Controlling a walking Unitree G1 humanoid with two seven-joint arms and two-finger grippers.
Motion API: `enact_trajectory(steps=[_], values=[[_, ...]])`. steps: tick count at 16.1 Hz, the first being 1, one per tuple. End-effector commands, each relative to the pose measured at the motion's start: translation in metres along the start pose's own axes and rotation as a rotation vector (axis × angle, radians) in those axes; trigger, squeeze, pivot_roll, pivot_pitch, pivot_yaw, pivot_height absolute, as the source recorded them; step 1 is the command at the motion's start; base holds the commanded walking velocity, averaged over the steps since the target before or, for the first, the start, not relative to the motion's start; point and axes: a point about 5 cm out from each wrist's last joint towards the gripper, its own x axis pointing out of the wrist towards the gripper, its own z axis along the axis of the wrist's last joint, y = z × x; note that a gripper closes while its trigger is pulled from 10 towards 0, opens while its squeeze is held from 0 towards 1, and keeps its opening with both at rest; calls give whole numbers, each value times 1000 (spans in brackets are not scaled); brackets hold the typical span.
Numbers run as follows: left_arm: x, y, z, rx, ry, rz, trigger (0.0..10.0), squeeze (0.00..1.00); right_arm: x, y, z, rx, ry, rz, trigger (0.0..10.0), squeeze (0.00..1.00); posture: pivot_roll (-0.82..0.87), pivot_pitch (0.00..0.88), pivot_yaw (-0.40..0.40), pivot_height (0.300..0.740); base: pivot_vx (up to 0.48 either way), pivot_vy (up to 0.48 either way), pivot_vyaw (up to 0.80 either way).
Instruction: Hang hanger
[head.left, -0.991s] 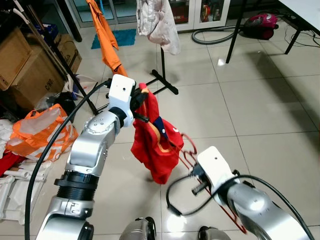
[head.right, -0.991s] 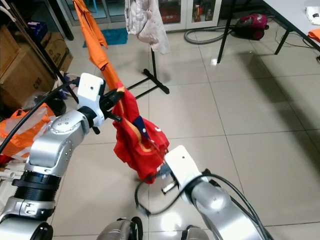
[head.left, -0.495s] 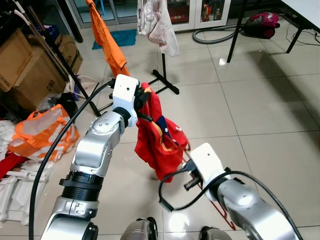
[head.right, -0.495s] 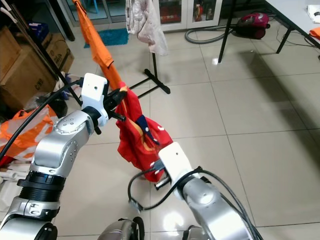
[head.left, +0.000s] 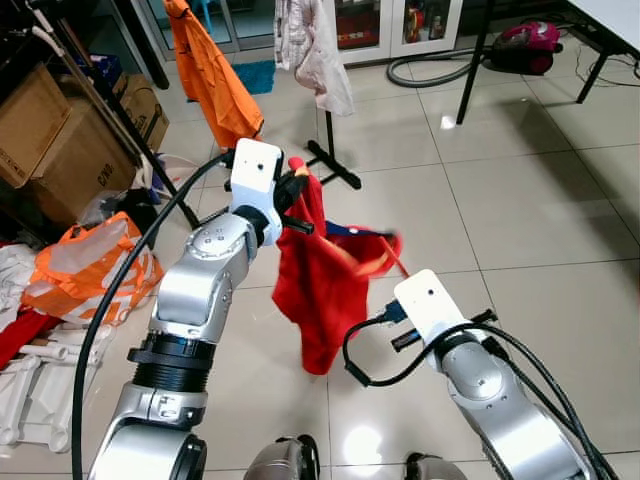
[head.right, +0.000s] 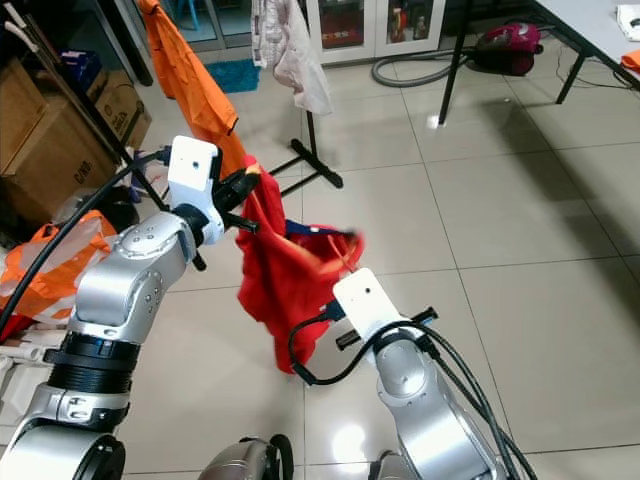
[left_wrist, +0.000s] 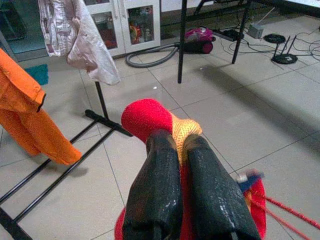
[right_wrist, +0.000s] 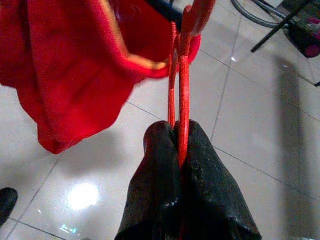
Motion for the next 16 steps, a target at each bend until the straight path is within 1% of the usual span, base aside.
enact_trajectory(steps=[1, 2, 5, 6, 8, 9, 10, 11, 12, 13, 14, 15, 16], values=[[0, 7, 11, 15, -39, 28, 10000, 0, -2, 5, -6, -3, 43, 11, 10000, 0, 25, 119, 186, 740, 0, 0, 0], [0, 7, 11, 15, -38, 29, 10000, 0, -2, 6, -7, 0, 46, 16, 10000, 0, 25, 119, 186, 740, 0, 0, 0], [3, -1, 11, 23, -43, -12, 10000, 0, -1, 22, -2, 39, 22, 128, 10000, 0, 22, 123, 188, 740, 0, 0, 0], [3, -1, 11, 23, -43, -12, 10000, 0, -1, 22, -2, 39, 22, 128, 10000, 0, 22, 123, 188, 740, 0, 0, 0], [5, -3, 11, 39, -41, -26, 10000, 0, 0, 29, 2, 50, 3, 172, 10000, 0, 28, 125, 189, 740, 0, 0, 0], [6, -1, 12, 43, -39, -22, 10000, 0, -1, 29, 4, 55, 1, 178, 10000, 0, 28, 124, 191, 740, 0, 0, 0], [7, 1, 11, 48, -35, -13, 10000, 0, -3, 28, 3, 57, 2, 176, 10000, 0, 29, 126, 193, 740, 0, 0, 0], [7, 5, 10, 56, -28, -1, 10000, 0, -4, 24, 2, 60, 2, 152, 10000, 0, 31, 127, 203, 740, 0, 0, 0], [8, 8, 9, 66, -21, 5, 10000, 0, -5, 15, 1, 71, -5, 108, 10000, 0, 31, 128, 205, 740, 0, 0, 0], [7, 12, 7, 72, -16, 10, 10000, 0, -9, 8, 4, 103, -30, 96, 10000, 0, 31, 130, 213, 740, 0, 0, 0], [7, 14, 7, 74, -14, 13, 10000, 0, -11, 5, 8, 125, -51, 102, 10000, 0, 31, 131, 215, 740, 0, 0, 0], [7, 18, 8, 72, -13, 20, 10000, 0, -20, 1, 18, 181, -108, 157, 10000, 0, 30, 132, 218, 740, 0, 0, 0], [7, 21, 9, 71, -13, 23, 10000, 0, -27, 1, 26, 202, -148, 199, 10000, 0, 31, 135, 221, 740, 0, 0, 0]])
